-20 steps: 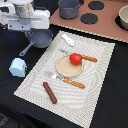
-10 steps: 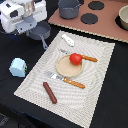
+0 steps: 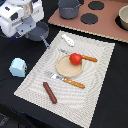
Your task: Interact with the objects in diverse but meaningful ways.
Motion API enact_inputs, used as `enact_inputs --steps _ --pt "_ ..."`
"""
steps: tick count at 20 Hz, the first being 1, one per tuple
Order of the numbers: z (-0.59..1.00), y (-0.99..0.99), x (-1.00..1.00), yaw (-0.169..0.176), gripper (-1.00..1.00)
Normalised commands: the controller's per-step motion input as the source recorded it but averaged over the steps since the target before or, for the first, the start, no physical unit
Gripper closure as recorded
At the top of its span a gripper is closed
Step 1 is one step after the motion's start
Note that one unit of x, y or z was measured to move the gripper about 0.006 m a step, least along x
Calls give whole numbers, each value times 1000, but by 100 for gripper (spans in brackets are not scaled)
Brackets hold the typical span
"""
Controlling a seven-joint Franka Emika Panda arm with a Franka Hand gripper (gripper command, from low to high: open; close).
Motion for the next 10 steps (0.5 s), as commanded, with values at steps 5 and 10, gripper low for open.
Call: enact_inputs --steps 5,10 --pt "-42 -169 251 0 100" --pt "-63 -152 276 0 100"
